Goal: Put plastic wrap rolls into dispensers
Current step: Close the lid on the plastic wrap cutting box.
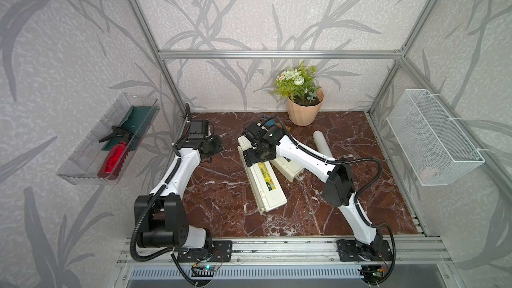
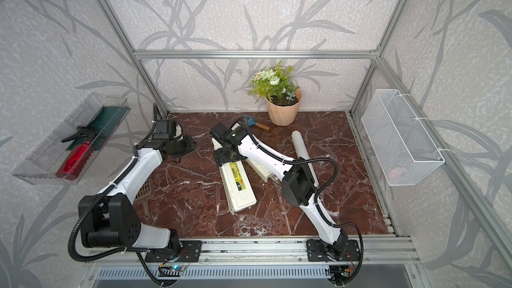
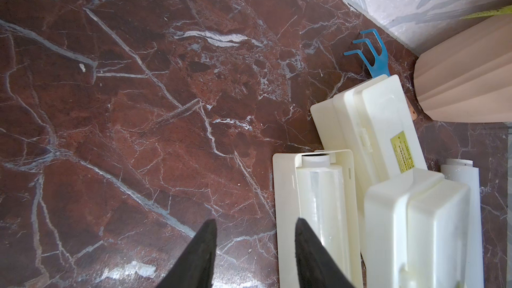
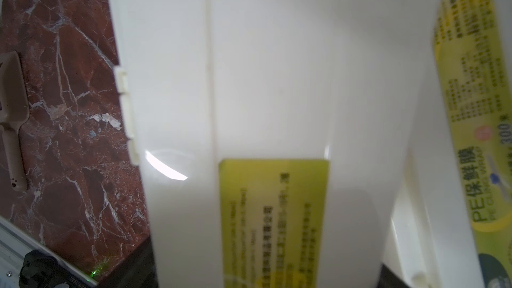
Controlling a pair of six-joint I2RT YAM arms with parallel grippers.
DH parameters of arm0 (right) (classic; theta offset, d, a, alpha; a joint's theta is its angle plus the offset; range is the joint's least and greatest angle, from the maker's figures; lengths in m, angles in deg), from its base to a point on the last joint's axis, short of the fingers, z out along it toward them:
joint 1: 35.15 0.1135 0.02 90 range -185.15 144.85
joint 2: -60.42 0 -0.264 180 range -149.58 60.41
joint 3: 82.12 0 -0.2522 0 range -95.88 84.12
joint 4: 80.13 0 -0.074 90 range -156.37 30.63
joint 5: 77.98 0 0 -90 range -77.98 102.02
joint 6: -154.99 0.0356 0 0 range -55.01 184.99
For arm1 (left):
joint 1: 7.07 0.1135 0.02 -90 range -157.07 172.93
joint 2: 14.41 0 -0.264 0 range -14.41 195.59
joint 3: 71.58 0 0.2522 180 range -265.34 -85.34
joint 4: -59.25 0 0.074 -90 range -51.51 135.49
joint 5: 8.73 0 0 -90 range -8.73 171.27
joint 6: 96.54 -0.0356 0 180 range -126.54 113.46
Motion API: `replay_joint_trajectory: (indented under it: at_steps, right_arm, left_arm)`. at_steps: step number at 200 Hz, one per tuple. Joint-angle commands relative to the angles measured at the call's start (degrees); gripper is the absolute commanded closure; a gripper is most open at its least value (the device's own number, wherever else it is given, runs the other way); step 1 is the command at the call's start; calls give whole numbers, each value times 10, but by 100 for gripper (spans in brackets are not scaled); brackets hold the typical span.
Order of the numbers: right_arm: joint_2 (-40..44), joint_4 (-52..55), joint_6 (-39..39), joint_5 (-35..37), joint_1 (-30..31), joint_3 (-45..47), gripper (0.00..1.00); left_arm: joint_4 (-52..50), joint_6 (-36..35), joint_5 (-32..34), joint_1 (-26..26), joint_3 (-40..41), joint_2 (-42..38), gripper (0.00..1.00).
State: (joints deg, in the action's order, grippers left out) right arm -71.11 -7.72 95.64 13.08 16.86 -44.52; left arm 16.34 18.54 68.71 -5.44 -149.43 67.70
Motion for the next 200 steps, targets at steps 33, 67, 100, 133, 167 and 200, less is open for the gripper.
replay_joint_trajectory:
  at_steps: [33,67,100,133,167,200]
  right_arm:
    - [17,-62,37,28,13,49,33]
    - [23,-73,42,47,21,51,33]
    - [8,-55,39,66,32,18,33]
    - [-12,-42,35,75,34,-8,32]
    - [-39,-15,37,78,34,-64,31]
    - [-75,25,43,78,38,-114,30]
  left_arm:
    - [-10,-17,-14,2,11,8,53]
    - [-10,-17,-17,2,15,5,53]
    - [-7,-16,-19,2,21,3,53]
    - [-8,-17,-19,2,27,-3,53]
    - [-12,-15,-25,2,36,-11,53]
    - [-19,-15,-31,2,44,-22,52]
